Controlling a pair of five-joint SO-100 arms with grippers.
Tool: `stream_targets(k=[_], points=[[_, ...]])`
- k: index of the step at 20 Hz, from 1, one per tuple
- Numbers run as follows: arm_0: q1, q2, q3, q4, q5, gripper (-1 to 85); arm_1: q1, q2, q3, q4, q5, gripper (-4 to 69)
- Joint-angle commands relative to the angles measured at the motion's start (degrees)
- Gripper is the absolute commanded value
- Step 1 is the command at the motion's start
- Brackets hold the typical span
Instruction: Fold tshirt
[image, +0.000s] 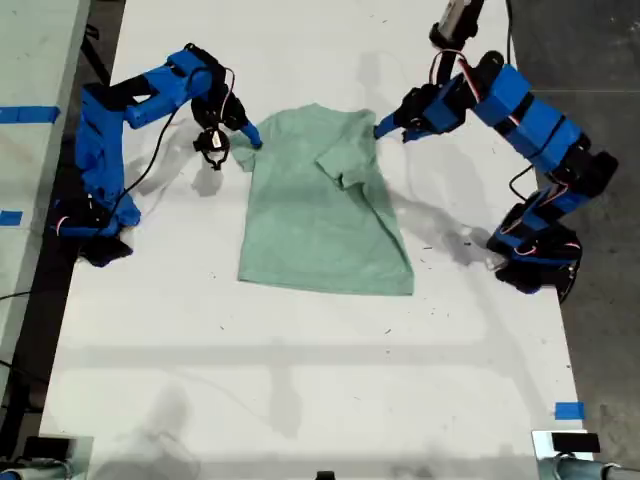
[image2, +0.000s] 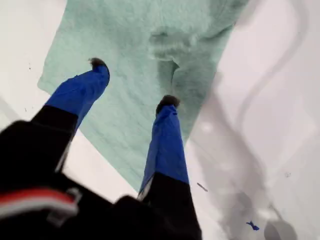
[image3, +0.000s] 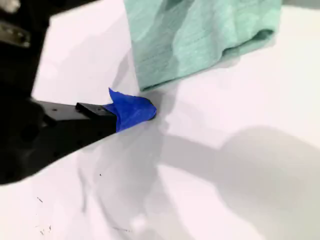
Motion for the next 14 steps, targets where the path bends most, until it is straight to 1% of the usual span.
stream_targets(k=[1,2,3,4,5,9,10,12,14], points=[[-1.93,-2.46,-1.32,-1.67,0.97,29.1,-0.09,5.01,0.35,-0.97,0.35,20.0],[-2.02,-4.31,-2.2,-1.67,0.88,25.6,0.0,5.45,0.79,-1.05,0.44,20.0],[-2.11,-5.62,-3.69,-0.7,0.62,18.0,0.09,5.63,1.05,-1.23,0.44,20.0],[-2.11,-5.62,-4.13,-0.53,0.35,5.5,0.18,5.63,1.14,-1.58,0.44,19.9],[-1.85,-5.54,-4.39,-0.44,0.62,0.1,0.18,5.54,1.32,-2.02,0.44,19.8],[-1.32,-5.45,-5.71,0.09,0.26,0.0,0.18,5.19,1.58,-2.72,0.44,19.7],[-1.14,-5.45,-6.86,1.05,0.18,0.0,0.18,5.19,1.76,-2.81,0.44,19.7],[-1.14,-3.52,-10.2,5.89,-0.62,0.0,0.26,5.19,1.85,-2.81,0.35,19.6],[-1.93,3.25,-10.2,8.79,-1.32,0.0,0.44,5.36,1.93,-2.81,0.35,19.5]])
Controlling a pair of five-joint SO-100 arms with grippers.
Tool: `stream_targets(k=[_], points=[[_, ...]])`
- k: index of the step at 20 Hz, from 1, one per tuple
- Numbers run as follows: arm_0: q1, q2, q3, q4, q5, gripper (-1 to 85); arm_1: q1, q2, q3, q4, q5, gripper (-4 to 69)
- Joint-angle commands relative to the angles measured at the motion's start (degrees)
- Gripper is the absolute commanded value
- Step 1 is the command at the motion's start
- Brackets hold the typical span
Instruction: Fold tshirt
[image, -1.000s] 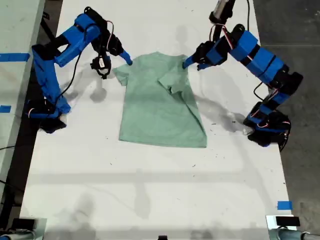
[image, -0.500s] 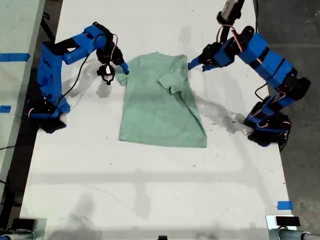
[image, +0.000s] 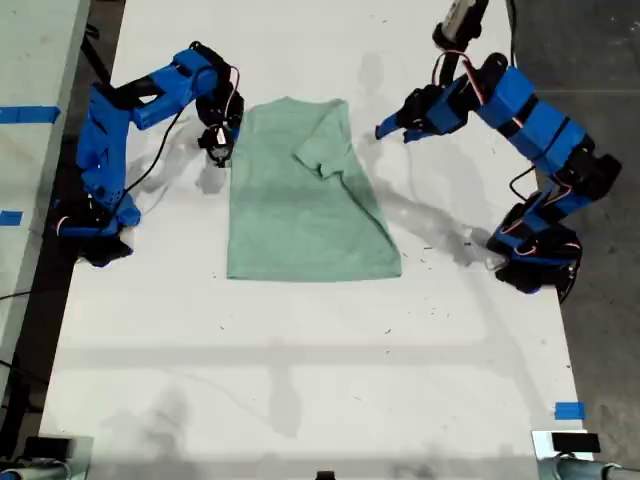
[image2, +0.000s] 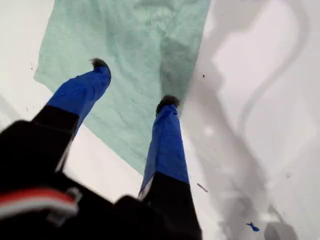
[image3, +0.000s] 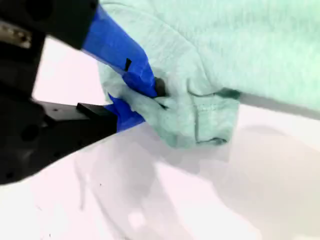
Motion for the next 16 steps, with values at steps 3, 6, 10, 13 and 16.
stream_targets(k=[3,6,10,13,16], points=[[1.49,15.29,-3.78,4.48,-0.18,0.0,0.7,3.78,-0.18,-1.32,0.18,19.5],[8.09,16.26,-10.11,1.14,-0.18,0.0,1.14,3.78,0.18,-1.14,0.09,19.5],[17.14,10.46,-16.08,-10.46,0.35,0.0,1.23,4.22,1.23,-1.05,0.26,19.5],[19.07,2.64,-17.84,-18.72,0.35,0.0,1.23,4.57,1.85,-1.14,0.53,19.6],[18.37,-5.45,-17.84,-20.48,0.35,19.1,1.14,5.27,2.55,-1.14,0.62,19.6]])
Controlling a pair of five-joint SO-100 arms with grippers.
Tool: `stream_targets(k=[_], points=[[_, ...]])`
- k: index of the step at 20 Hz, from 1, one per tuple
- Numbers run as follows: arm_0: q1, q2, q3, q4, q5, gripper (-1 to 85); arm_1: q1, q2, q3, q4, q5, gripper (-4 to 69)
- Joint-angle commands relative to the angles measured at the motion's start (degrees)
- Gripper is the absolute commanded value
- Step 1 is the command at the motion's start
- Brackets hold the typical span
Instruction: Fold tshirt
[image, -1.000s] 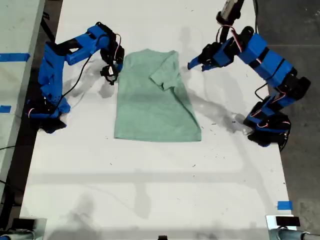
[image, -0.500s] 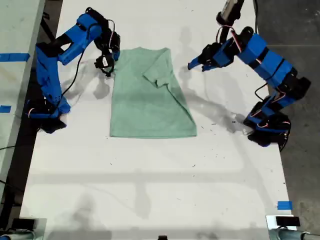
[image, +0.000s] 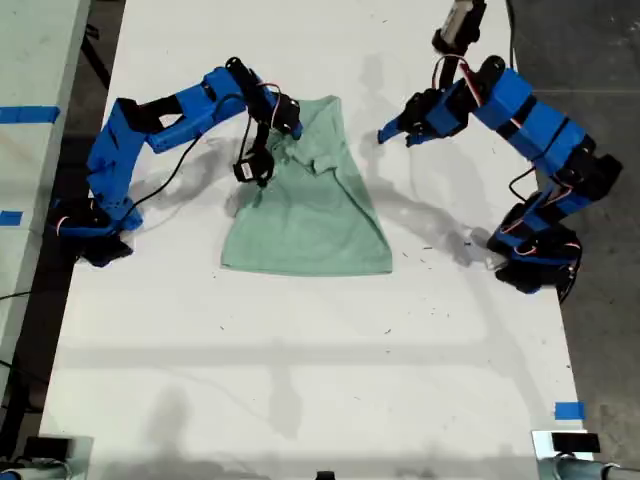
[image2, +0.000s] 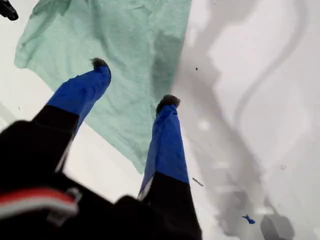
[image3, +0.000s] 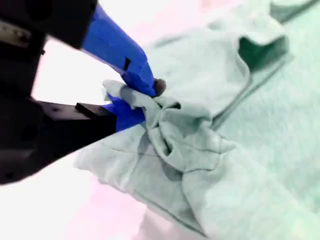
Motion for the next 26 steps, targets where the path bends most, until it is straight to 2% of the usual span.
stream_targets(k=[1,6,10,12,13,16,18,24,26], points=[[-0.35,-2.2,-3.25,-0.26,-0.26,25.3,0.53,4.83,0.0,-1.05,0.62,19.6],[-0.88,10.02,-2.81,7.03,0.88,27.7,0.7,5.54,1.76,-1.76,0.53,19.7],[-2.72,25.93,4.04,19.42,0.0,27.1,-0.18,6.94,4.13,-1.49,-0.18,20.0],[-2.02,33.13,11.78,26.02,-2.55,25.8,-1.85,8.88,6.24,-0.88,-0.18,20.6],[-0.53,37.35,17.93,27.16,-4.66,24.6,-3.16,10.2,7.82,-0.79,0.09,20.9],[7.47,53.88,40.87,22.06,-14.33,23.2,-8.44,14.41,14.06,-0.97,2.29,23.2],[13.8,58.8,49.22,21.71,-21.27,23.2,-12.3,16.87,18.11,-1.23,4.22,23.5],[30.85,57.92,58.01,16.7,-37.09,23.5,-25.4,17.84,28.83,-5.98,13.27,23.7],[33.84,56.43,58.18,16.0,-39.11,23.7,-28.92,16.7,32.17,-9.32,16.17,24.0]])
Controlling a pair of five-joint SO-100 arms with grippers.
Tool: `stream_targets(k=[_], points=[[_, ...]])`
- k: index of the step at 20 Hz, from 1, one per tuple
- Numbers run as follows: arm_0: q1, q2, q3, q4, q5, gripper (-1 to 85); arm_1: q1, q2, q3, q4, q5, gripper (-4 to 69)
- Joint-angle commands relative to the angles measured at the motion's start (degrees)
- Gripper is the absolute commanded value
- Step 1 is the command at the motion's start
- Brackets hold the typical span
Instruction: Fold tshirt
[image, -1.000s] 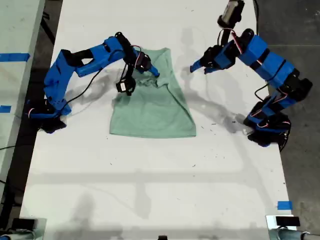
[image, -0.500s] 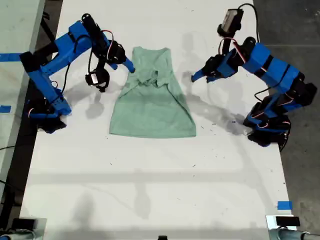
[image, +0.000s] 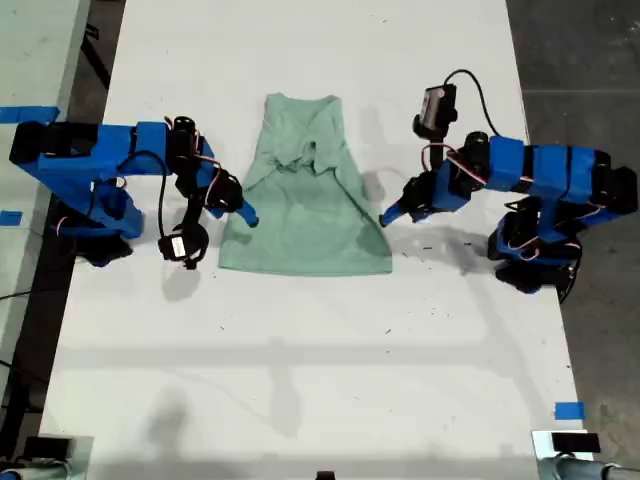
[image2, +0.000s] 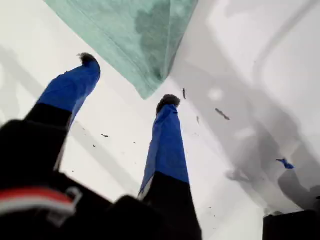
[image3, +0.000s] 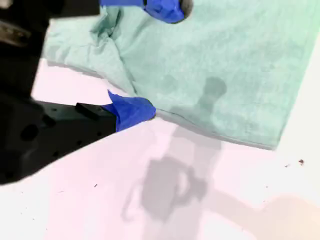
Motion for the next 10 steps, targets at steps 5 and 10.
stream_targets(k=[5,10], points=[[2.2,0.44,-0.53,-2.37,-1.49,23.5,-3.52,-4.92,7.29,-14.85,1.76,23.8],[1.93,0.35,-0.62,-3.16,-1.05,22.9,0.26,-20.48,14.15,-32.7,0.09,18.4]])
